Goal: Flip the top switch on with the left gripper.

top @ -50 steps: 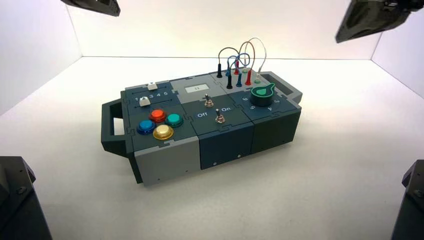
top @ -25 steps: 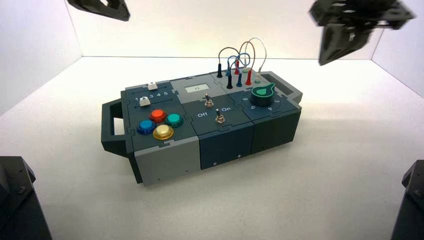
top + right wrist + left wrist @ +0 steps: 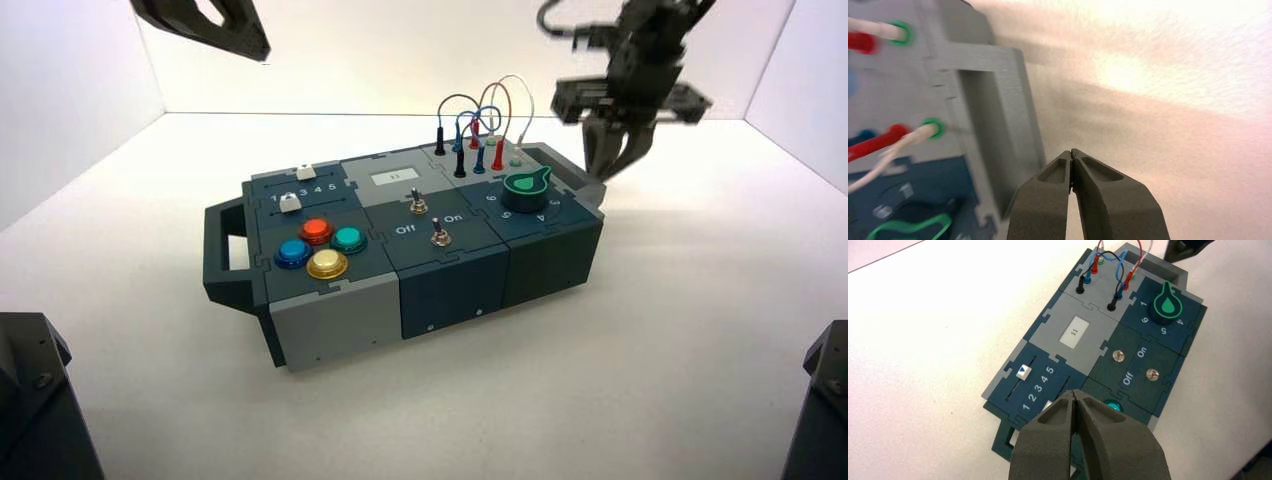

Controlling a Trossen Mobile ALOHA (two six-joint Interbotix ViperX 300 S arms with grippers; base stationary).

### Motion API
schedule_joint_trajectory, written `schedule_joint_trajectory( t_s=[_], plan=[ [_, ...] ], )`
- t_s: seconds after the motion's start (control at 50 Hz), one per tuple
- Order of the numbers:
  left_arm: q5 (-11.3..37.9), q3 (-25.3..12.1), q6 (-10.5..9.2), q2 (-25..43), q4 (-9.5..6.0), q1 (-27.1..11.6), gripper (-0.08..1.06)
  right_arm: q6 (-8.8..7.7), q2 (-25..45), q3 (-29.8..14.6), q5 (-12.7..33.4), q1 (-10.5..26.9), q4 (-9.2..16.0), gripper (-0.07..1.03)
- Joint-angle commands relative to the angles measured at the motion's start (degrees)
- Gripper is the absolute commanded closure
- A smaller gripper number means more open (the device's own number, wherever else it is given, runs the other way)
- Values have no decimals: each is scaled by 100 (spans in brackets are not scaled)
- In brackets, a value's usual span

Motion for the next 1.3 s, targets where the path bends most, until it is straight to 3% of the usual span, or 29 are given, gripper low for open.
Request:
schedule_joint_trajectory(
  t_s=[0.02, 0.22, 0.5, 0.72, 0.88, 1.02, 1.3],
  plan=[
    [88, -193, -9, -202, -9, -18, 101, 9, 62, -193, 0, -26, 9, 99],
    [167, -229, -9, -290, -9, -26, 101, 9, 114, -220, 9, -26, 18, 99],
    [264, -431, 0, 580, -44, -88, 101, 9, 123, -202, 70, -18, 26, 99],
    [378, -756, 9, 1512, -44, -448, 101, 9, 123, -211, 123, -18, 35, 99],
    [747, -1125, 158, 2364, -26, -791, 101, 9, 167, -202, 123, -18, 35, 99],
    [1134, -1459, 439, 3006, -18, -1063, 101, 9, 167, -220, 167, -18, 35, 99],
    [1354, -1784, 800, 3516, 88, -1125, 101, 0, 114, -220, 193, -18, 26, 99]
  ],
)
